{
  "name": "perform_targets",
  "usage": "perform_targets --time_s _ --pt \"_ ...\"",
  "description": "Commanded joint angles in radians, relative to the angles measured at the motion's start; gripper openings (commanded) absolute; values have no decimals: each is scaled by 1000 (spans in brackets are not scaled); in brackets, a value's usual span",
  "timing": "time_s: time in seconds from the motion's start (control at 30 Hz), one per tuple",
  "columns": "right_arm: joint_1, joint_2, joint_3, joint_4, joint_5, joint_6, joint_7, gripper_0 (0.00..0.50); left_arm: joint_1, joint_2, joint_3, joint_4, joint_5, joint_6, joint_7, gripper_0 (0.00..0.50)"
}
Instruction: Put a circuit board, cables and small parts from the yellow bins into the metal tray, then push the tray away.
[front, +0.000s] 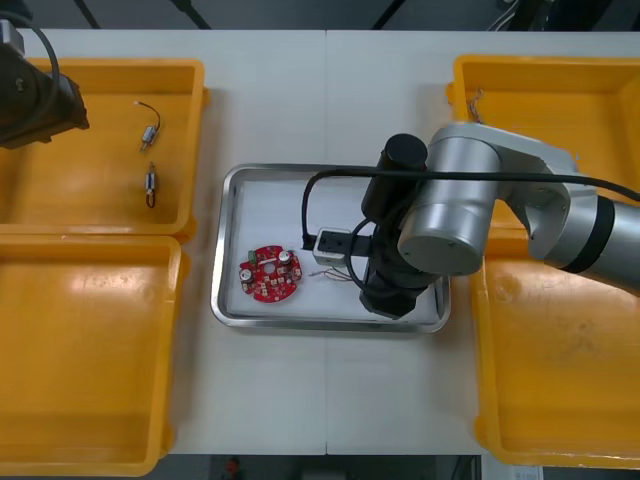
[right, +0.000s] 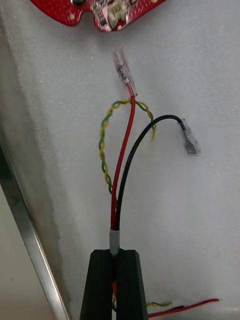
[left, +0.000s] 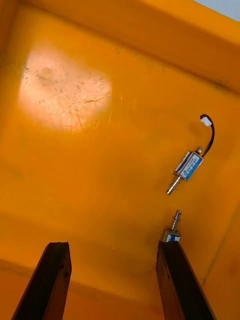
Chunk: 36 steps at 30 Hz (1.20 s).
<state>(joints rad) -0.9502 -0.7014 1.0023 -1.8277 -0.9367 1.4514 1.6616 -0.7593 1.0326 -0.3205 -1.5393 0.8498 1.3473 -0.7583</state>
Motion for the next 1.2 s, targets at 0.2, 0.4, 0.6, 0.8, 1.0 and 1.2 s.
perform_targets --time_s 0.2,0.4,0.6,0.8,1.0,1.2 --pt "-32 45 27 41 13 -16 40 84 -43 -40 -45 1 -55 -97 -12 500" --pt "-32 36 24 10 33 -14 27 500 -43 -49 -46 8 -75 -174 -13 500" --pt "-32 17 -7 -31 38 20 6 500 -43 -51 -88 59 -101 -340 -21 500" --pt "-32 -1 -128 -91 -2 149 -17 500 -43 -57 -124 123 -103 -484 -21 500" --pt "-30 -46 -269 -107 -86 231 -120 500 -43 -66 -155 127 -133 -539 -19 500" --pt "-30 -118 -376 -110 -129 299 -333 500 -44 -66 -233 153 -146 -643 -18 500"
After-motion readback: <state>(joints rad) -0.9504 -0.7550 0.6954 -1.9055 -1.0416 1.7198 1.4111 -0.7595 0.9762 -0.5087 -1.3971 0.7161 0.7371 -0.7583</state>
